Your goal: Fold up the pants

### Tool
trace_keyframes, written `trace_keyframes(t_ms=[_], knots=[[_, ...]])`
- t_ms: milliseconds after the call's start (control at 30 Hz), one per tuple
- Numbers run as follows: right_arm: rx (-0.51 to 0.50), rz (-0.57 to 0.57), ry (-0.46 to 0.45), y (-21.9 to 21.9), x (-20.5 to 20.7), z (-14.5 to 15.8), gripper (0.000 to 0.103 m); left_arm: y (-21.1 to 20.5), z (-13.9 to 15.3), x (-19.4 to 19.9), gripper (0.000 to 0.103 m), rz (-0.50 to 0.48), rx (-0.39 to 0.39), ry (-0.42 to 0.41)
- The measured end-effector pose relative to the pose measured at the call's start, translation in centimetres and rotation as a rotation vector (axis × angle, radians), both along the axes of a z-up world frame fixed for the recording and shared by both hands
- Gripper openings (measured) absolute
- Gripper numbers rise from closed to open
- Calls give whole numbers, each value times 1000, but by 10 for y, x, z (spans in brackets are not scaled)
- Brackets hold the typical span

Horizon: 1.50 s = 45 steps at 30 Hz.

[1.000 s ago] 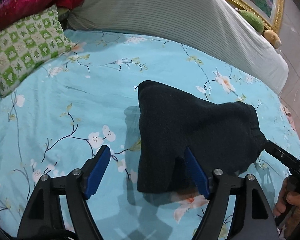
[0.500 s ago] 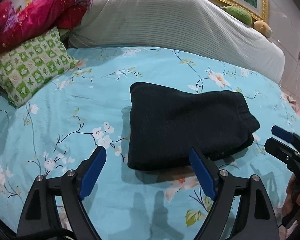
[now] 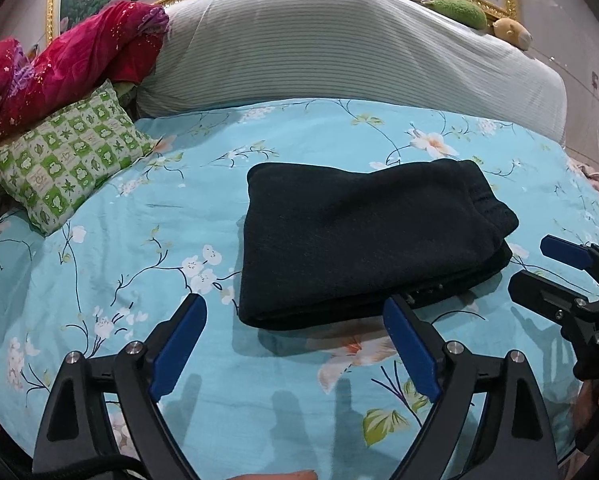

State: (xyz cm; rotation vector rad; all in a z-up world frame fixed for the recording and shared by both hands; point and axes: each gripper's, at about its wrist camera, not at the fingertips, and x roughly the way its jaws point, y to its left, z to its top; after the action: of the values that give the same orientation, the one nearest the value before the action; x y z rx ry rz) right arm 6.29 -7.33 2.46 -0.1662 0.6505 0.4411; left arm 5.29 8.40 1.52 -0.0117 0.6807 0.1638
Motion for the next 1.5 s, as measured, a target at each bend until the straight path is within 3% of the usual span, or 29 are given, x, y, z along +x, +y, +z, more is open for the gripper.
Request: trace_keyframes(t_ms=[1500], knots=[[-27, 8, 36, 4, 9, -28, 103, 11, -20, 8, 96, 29, -22, 9]])
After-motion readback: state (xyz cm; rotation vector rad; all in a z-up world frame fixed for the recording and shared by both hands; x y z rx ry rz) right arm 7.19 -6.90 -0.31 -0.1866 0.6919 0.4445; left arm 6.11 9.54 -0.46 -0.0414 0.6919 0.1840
